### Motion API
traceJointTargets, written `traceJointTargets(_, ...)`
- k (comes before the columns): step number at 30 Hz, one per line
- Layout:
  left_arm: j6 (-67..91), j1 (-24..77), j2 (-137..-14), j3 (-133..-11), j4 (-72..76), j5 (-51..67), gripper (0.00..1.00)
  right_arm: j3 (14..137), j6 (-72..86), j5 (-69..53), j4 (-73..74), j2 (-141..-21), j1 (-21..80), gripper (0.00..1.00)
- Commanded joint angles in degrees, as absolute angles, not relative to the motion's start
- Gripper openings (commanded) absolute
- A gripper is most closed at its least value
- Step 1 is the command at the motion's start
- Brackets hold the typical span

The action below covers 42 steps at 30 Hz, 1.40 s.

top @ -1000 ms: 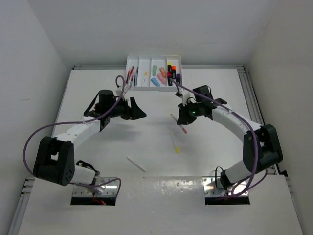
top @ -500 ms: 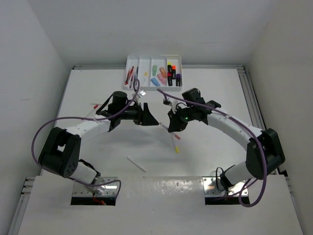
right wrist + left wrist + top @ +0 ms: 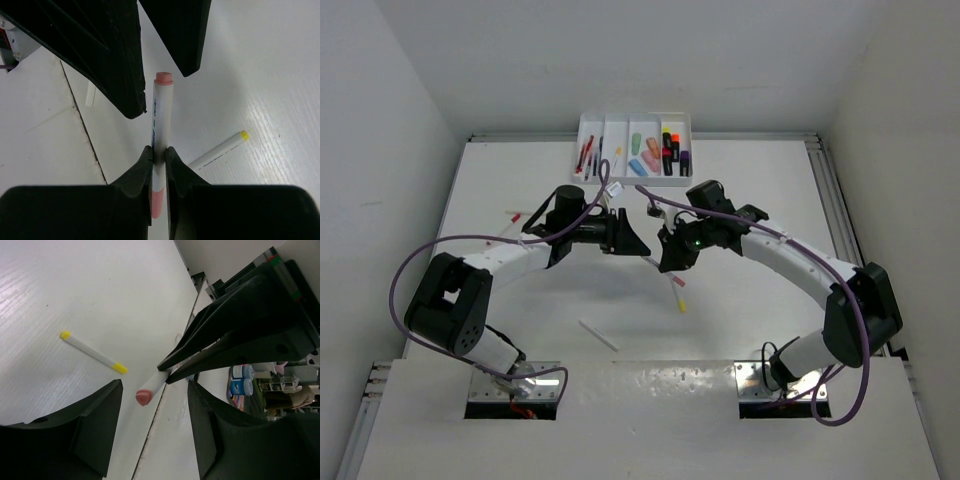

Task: Sort the stationery into containers
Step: Pass the stationery from the right arm to the left

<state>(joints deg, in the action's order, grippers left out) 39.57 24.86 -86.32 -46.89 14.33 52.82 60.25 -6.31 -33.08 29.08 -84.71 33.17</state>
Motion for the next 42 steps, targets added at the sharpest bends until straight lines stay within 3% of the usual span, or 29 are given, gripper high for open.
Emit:
traceJointTargets(1, 42.3, 25.2, -86.5, -48.6, 19.4, 55.4, 0.60, 62.4, -7.6, -34.4, 28.5, -83.3, 33.7, 0.00)
traceJointTargets(7, 43.0, 25.2, -87.1, -48.1, 19.3, 56.4, 0.53, 62.8, -7.3, -33.8, 28.4, -83.3, 33.6, 0.00)
traceJointTargets(19, 43.1, 25.7, -86.8, -46.7, 18.9, 56.2, 0.51, 63.7, -6.9, -33.4, 28.2, -83.6, 33.7, 0.00)
traceJointTargets(22, 43.3, 25.6, -86.8, -46.8, 19.2, 56.5, 0.42, 63.5, -7.0, -33.6, 28.1, -83.6, 33.6, 0.00)
traceJointTargets(26, 43.6, 25.6, -86.9, -46.7, 19.6, 57.0, 0.19, 63.5, -7.1, -33.2, 28.0, -83.7, 33.7, 0.00)
traceJointTargets(32, 44.4, 25.6, -86.4, -46.2, 20.2, 56.7, 0.00, 63.6, -6.2, -31.3, 27.7, -83.6, 33.7, 0.01)
traceJointTargets(34, 42.6, 25.2, -86.3, -46.5, 19.4, 56.2, 0.00, 63.9, -5.4, -29.7, 27.7, -83.4, 33.7, 0.18)
traceJointTargets(35, 41.7, 24.9, -86.2, -47.2, 18.1, 56.0, 0.00, 64.2, -4.3, -28.0, 27.9, -83.2, 33.1, 0.45)
traceJointTargets(37, 37.0, 23.0, -86.1, -50.3, 13.4, 54.3, 0.00, 64.9, -2.9, -27.4, 28.4, -82.3, 31.6, 0.61)
traceJointTargets(42, 20.4, 17.7, -87.1, -60.3, 2.8, 45.5, 0.00, 63.6, 1.4, -32.4, 28.7, -79.2, 21.0, 0.63)
